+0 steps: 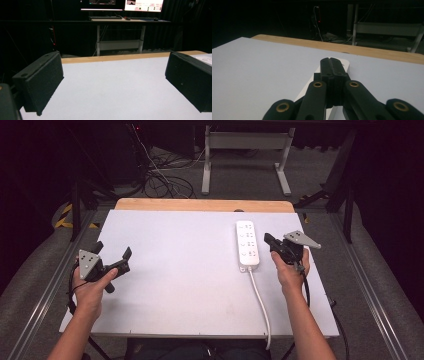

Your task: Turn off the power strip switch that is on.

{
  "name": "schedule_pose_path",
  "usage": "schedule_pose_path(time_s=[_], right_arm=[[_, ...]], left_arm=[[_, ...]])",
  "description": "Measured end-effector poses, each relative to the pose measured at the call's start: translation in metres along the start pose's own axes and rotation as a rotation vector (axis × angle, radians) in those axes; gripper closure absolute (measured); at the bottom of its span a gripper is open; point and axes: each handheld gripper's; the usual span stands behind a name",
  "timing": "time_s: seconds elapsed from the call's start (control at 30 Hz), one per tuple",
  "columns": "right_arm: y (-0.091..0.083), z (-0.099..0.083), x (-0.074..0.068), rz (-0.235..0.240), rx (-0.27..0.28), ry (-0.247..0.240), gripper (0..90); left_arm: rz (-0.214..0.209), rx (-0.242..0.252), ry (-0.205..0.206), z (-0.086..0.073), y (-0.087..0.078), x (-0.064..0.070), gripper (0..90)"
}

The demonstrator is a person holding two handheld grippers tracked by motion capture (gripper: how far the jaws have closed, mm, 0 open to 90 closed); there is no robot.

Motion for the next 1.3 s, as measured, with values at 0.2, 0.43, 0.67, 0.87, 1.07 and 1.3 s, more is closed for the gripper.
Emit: schedule_pose_path(time_s=[0.2, 0.43, 0.67, 0.87, 1.07, 1.3], right_arm=[[-0.016, 0.003, -0.003, -0.027, 0.091, -0.039, 90.0], [-0.029, -0.003, -0.003, -0.064, 0.208, -0.062, 90.0], [-0.041, -0.007, -0.011, -0.065, 0.251, -0.073, 90.0], [-0.055, -0.014, -0.013, -0.042, 0.312, -0.061, 90.0], [-0.062, -0.019, -0.016, -0.018, 0.336, -0.097, 90.0], [-0.06, -0.02, -0.017, -0.044, 0.306, -0.136, 90.0]], left_arm=[[0.008, 0.0, 0.001, 0.0, -0.002, -0.002, 2.2], [0.006, -0.001, -0.002, 0.0, -0.001, -0.001, 2.3], [-0.001, -0.002, -0.002, 0.0, 0.001, 0.0, 2.2], [-0.003, 0.0, 0.0, 0.0, 0.001, 0.001, 2.3], [-0.002, 0.0, 0.001, 0.0, 0.001, 0.001, 2.3], [-0.002, 0.0, 0.002, 0.0, 0.001, 0.001, 2.3]])
Point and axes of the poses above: each handheld gripper's, and its own axes: y roughly forward along the jaws, z roughly out of its top, x roughly to its right, and after that the axes turned 12 degrees about z, right-handed
